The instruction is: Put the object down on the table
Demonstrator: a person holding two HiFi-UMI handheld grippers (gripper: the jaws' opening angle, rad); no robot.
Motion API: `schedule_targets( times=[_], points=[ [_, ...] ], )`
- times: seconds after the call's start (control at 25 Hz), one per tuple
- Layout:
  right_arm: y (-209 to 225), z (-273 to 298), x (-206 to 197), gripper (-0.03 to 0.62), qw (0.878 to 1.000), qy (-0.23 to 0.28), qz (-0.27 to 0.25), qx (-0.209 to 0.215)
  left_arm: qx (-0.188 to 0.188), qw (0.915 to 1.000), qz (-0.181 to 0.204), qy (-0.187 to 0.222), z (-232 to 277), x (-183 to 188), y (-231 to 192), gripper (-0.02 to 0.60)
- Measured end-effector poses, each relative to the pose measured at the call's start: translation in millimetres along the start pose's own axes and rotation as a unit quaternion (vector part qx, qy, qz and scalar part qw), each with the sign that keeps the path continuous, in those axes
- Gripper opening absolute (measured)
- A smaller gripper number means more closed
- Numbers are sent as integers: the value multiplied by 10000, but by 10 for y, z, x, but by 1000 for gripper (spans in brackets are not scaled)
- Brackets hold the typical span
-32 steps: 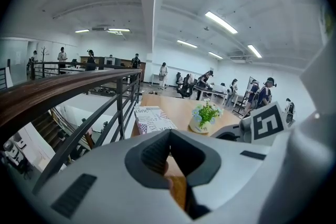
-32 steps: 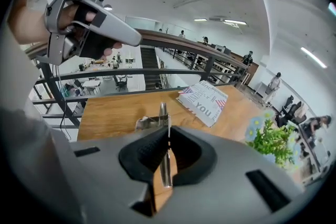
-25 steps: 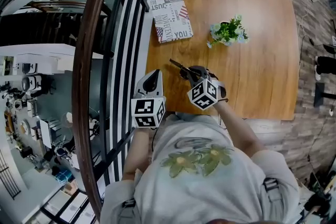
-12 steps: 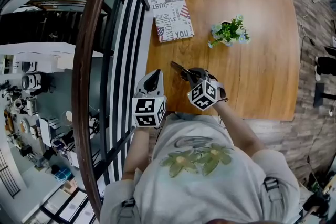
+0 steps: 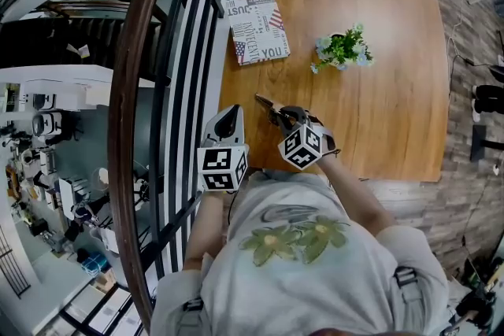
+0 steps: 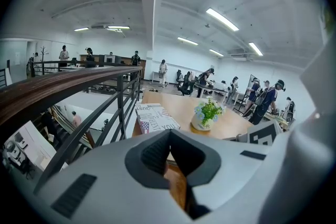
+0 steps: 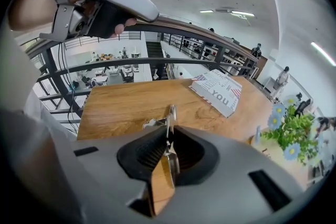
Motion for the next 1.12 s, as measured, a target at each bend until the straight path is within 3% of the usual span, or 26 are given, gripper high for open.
schedule_targets(
  times=[1.12],
  points=[
    [-196, 131, -55, 91, 9994, -44, -189, 277, 8, 10000, 56, -52, -55, -43, 39, 14]
  ],
)
Point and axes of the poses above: the fingertips, and each gripper's own axes: z forward along the fingers, y to its right, x out of its top, the point moved 10 cm from there along -z, backward along the fingers, and after that the axes turned 3 degrees about -y, right-handed, at the moved point
